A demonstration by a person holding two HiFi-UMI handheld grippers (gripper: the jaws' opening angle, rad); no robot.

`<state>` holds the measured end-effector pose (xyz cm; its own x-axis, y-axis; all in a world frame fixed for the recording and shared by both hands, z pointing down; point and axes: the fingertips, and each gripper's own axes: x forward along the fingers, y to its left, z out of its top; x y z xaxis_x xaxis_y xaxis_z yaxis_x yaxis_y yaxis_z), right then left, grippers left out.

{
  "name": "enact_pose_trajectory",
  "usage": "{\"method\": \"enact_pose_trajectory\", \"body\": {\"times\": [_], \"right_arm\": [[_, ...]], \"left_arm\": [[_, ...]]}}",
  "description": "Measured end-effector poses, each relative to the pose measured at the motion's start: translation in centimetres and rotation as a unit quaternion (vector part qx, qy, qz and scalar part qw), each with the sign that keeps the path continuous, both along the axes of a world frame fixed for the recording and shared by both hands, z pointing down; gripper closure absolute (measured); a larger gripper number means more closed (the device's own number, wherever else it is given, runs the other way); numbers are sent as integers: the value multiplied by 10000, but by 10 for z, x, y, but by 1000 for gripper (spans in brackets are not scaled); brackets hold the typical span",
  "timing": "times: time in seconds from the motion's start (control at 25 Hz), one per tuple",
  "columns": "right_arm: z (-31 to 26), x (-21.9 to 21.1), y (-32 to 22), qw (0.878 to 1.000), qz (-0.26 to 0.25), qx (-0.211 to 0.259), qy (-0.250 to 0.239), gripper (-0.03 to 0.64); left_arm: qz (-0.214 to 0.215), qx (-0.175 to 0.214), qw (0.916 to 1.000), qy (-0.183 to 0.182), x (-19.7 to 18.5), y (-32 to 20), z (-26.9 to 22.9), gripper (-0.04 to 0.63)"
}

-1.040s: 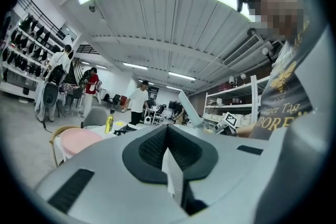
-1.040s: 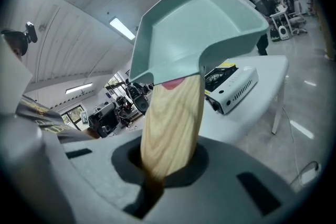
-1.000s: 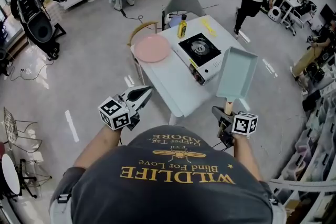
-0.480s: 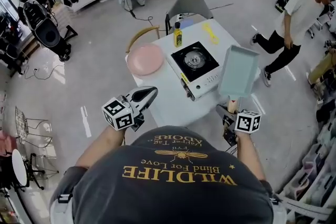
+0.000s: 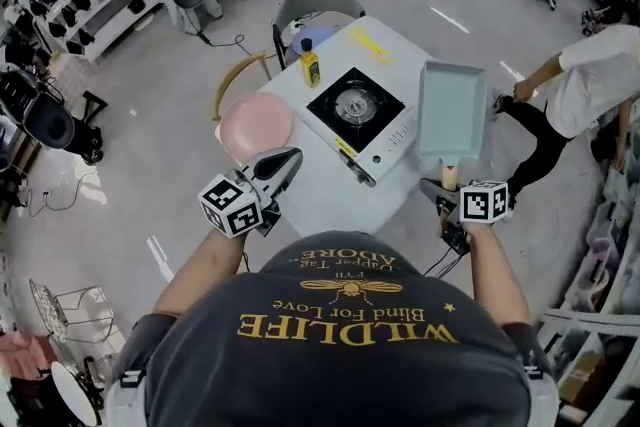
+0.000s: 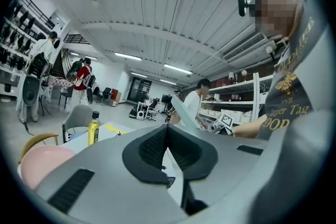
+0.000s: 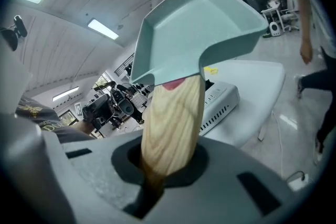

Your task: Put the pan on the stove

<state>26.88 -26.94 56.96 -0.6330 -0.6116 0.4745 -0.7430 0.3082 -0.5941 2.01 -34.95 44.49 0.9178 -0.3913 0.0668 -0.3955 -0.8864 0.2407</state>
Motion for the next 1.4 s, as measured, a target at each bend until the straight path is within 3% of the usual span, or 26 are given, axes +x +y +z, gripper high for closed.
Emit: {"method": "enact_pose_trajectory", "body": {"times": [0.2, 0.48, 0.92, 1.12, 1.4], "right_arm": [[-9, -8, -24, 9982, -180, -221, 527, 611], [3, -25, -51, 9847, -1243, -815, 913, 611], [52, -11, -93, 9341, -2601, -1873, 1574, 611], [68, -14, -95, 9128, -3026, -2204, 1634, 611], [86, -22, -103, 8967, -3200, -2583, 1636, 609]], "left_arm": [[483, 84, 9988, -10, 0, -27, 2, 594], [449, 46, 9990, -13, -14, -37, 11, 594], [98, -198, 9996, -167, -25, -40, 37, 594], [28, -258, 9994, -227, -25, -36, 42, 594], [-67, -330, 9991, -274, -34, -37, 48, 594]]}}
